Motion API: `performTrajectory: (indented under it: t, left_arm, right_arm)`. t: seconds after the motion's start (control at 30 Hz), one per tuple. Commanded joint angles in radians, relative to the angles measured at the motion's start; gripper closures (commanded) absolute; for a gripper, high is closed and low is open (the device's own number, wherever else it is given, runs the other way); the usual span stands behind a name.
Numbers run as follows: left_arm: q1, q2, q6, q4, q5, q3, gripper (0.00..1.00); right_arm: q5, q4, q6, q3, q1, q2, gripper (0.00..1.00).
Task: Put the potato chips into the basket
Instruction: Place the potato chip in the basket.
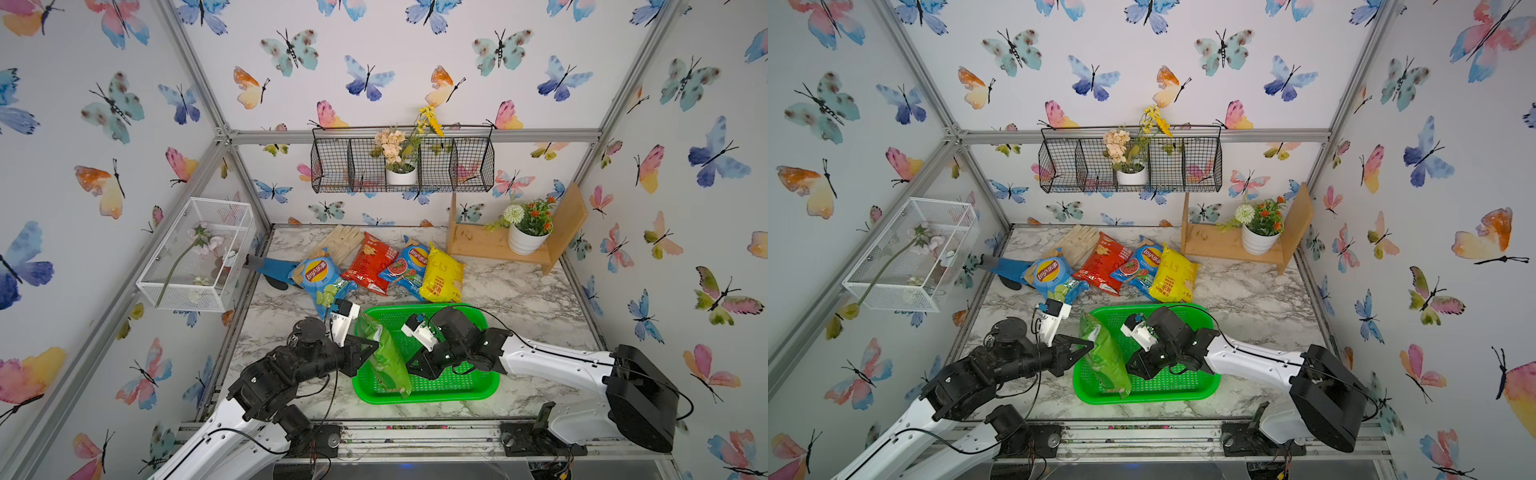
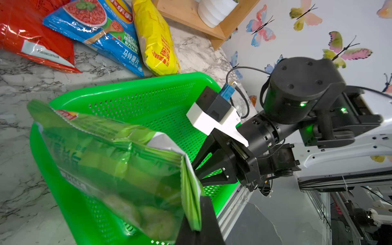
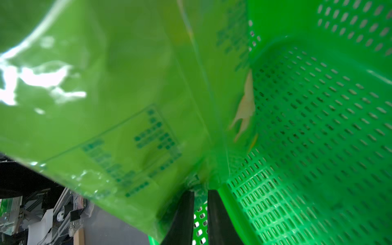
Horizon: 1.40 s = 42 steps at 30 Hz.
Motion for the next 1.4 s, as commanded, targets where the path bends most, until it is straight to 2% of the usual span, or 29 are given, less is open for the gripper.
performTrajectory:
  t: [0.0, 0.1, 0.17, 0.2, 0.23, 0.37, 0.47, 0.6, 0.7, 0.9, 0.97, 1.07, 1.37]
  left_arm:
    - [-0.052, -0.011, -0.126, -0.04, -0.15, -0.024, 1.0]
    - [-0.057, -0.044, -0.197, -0.091, -0.172, -0.022, 0.57]
    - [-0.056, -0.08, -0.233, -0.139, -0.206, -0.005, 0.35]
    - [-0.057, -0.098, -0.249, -0.17, -0.23, 0.01, 0.14]
    - [-0.057, -0.114, -0.26, -0.193, -0.249, 0.029, 0.01]
    - [-0.054, -0.133, -0.314, -0.234, -0.317, 0.084, 0.01]
    - [-0.054, -0.081, -0.332, -0.257, -0.346, 0.132, 0.01]
    - [-0.053, 0.068, -0.33, -0.304, -0.373, 0.21, 0.01]
    - [-0.04, 0.197, -0.32, -0.406, -0.458, 0.296, 0.01]
    - [0.059, 0.357, -0.189, -0.494, -0.529, 0.451, 0.01]
    - [0.097, 0.402, -0.13, -0.489, -0.508, 0.491, 0.01]
    - [0.162, 0.494, -0.037, -0.485, -0.394, 0.528, 0.01]
    - [0.178, 0.692, 0.073, -0.513, -0.252, 0.551, 0.03]
  right_arm:
    - [-0.021, 0.062, 0.029, -0.013, 0.028, 0.037, 0.83]
    - [-0.006, 0.068, 0.03, 0.001, 0.045, 0.075, 0.84]
    - [0.0, 0.074, 0.027, 0.008, 0.048, 0.091, 0.85]
    - [0.005, 0.076, 0.025, 0.011, 0.05, 0.096, 0.85]
    - [0.014, 0.077, 0.023, 0.011, 0.05, 0.098, 0.85]
    - [0.056, 0.074, 0.006, 0.008, 0.052, 0.091, 0.85]
    - [0.092, 0.065, -0.013, 0.011, 0.054, 0.09, 0.85]
    - [0.121, 0.051, -0.035, 0.024, 0.062, 0.109, 0.85]
    - [0.141, 0.04, -0.047, 0.037, 0.07, 0.129, 0.86]
    - [0.148, 0.054, -0.047, 0.041, 0.074, 0.144, 0.87]
    - [0.153, 0.058, -0.046, 0.041, 0.075, 0.139, 0.87]
    - [0.16, 0.053, -0.048, 0.043, 0.076, 0.133, 0.87]
    - [0.196, 0.027, -0.052, 0.032, 0.076, 0.092, 0.87]
